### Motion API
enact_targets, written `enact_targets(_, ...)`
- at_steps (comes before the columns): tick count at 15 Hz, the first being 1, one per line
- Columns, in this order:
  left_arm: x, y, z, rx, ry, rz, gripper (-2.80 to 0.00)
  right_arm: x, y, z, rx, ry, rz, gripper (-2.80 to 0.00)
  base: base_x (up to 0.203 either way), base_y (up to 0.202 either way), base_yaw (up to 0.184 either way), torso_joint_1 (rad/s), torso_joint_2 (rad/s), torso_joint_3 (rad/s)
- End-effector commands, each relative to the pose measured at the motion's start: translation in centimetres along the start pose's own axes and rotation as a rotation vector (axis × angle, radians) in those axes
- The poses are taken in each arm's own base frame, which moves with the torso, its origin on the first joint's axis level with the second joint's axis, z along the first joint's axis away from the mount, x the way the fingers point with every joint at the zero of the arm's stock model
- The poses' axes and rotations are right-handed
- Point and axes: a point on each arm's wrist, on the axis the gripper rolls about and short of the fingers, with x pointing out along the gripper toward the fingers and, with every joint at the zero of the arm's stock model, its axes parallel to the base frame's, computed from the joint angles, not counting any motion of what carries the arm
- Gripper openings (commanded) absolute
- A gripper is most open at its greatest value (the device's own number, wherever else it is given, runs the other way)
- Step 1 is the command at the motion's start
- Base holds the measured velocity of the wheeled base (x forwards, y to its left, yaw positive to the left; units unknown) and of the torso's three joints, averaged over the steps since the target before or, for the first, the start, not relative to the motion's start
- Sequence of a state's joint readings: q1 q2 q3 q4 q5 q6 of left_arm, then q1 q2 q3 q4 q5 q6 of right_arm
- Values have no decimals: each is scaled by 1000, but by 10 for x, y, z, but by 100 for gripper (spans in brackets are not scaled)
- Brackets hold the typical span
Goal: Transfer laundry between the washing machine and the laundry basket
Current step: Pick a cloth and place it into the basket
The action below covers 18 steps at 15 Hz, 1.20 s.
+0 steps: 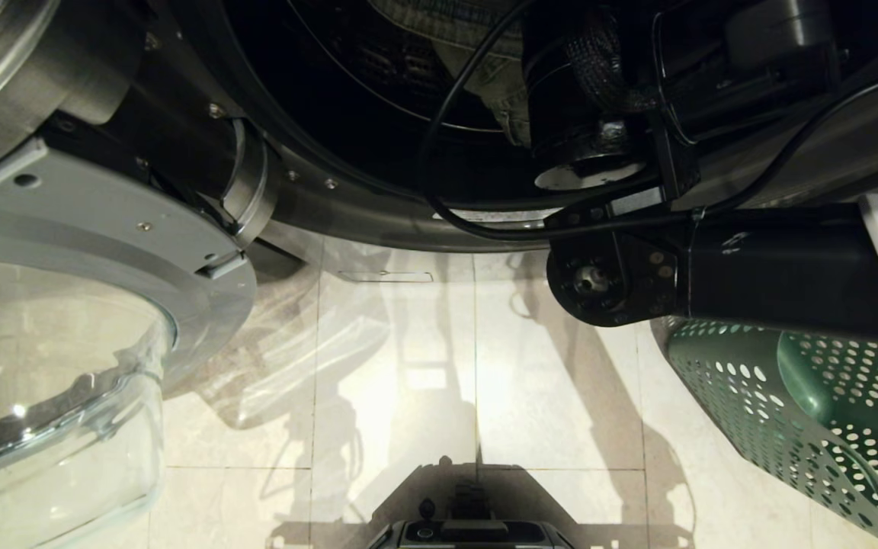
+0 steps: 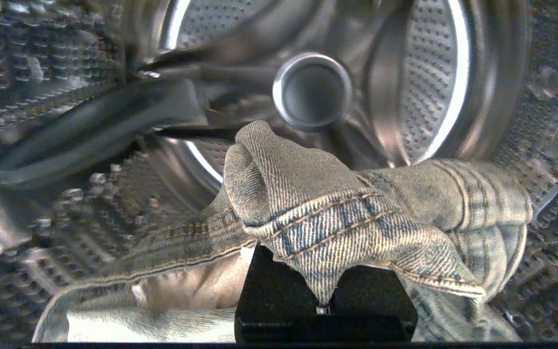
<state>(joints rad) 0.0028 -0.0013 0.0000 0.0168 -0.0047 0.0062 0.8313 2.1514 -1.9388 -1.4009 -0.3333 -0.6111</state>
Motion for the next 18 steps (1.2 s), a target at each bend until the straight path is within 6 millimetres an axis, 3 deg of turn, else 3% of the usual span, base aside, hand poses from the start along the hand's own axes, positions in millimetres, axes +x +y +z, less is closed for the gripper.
enact_targets(1, 0, 0, 0, 0, -2, 0, -280, -4, 2, -5, -4, 34, -22, -280, 0, 0, 0, 0, 0, 0)
enact_targets(3, 0, 0, 0, 0, -1, 0, -280, -7, 5, -16, -4, 153, -74, -280, 0, 0, 0, 0, 0, 0)
enact_targets(7, 0, 0, 0, 0, -2, 0, -280, -9, 13, -29, 42, 297, -15, -280, 0, 0, 0, 0, 0, 0)
enact_targets(15, 0, 0, 0, 0, -2, 0, -280, -2, 11, -21, 20, 387, 37, -280, 0, 0, 0, 0, 0, 0)
enact_targets(16, 0, 0, 0, 0, -2, 0, -280, -1, 10, -19, 18, 387, 39, 0, 0, 0, 0, 0, 0, 0)
enact_targets(18, 0, 0, 0, 0, -2, 0, -280, -1, 9, -19, 16, 400, 42, 0, 0, 0, 0, 0, 0, 0)
